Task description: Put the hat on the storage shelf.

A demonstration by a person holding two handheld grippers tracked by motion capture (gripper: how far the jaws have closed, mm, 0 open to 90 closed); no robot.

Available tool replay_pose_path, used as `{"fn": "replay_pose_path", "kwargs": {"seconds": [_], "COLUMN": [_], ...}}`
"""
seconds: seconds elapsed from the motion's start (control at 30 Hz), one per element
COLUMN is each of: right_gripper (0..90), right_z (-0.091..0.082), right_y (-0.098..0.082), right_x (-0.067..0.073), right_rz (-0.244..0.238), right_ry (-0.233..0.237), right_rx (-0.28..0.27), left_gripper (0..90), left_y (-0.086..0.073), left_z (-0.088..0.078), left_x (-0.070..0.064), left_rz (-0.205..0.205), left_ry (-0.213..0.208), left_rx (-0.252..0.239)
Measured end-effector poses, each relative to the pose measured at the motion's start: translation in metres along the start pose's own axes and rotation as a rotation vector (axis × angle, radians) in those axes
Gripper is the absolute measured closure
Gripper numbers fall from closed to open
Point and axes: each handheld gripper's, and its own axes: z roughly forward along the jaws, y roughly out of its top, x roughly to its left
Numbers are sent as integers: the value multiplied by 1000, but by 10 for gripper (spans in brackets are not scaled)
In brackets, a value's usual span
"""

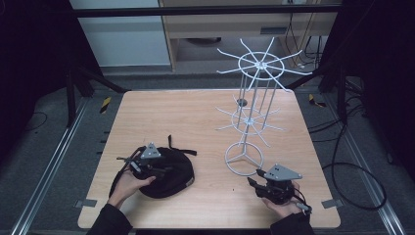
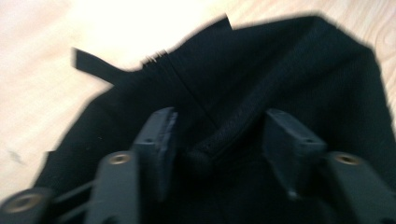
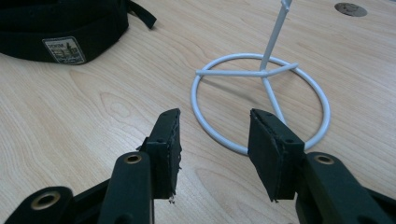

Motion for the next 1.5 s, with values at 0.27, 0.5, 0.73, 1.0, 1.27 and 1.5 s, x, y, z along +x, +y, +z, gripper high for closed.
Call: {"fn": "replay_pose_path", "kwargs": {"seconds": [0.27,0.5,0.73,1.0,1.27,1.5], "right_gripper": [541,541,541,539,539,540], "right_z": [0,0,-2,-2,-3,-3], "right_y": [0,0,-1,-2,-3,-3], "right_x": [0,0,-2,-3,-4,-4], "right_rz": [-3,-3,8,11,13,14], "right_ry": [-4,-3,-5,-6,-7,-8], "right_rx": [0,0,-3,-6,-5,-9], "left_gripper": [701,762,766,769,849,860], "left_y": [-4,-5,3,10,14,18], "left_z": [8,4,-25,-57,-76,-89], "left_x": [-1,-3,-9,-13,-16,-21], "left_rz": [-31,-62,-113,-165,-196,-201], "left_ry": [1,13,25,62,63,75], "left_rx": [48,34,-94,-229,-322,-379]}}
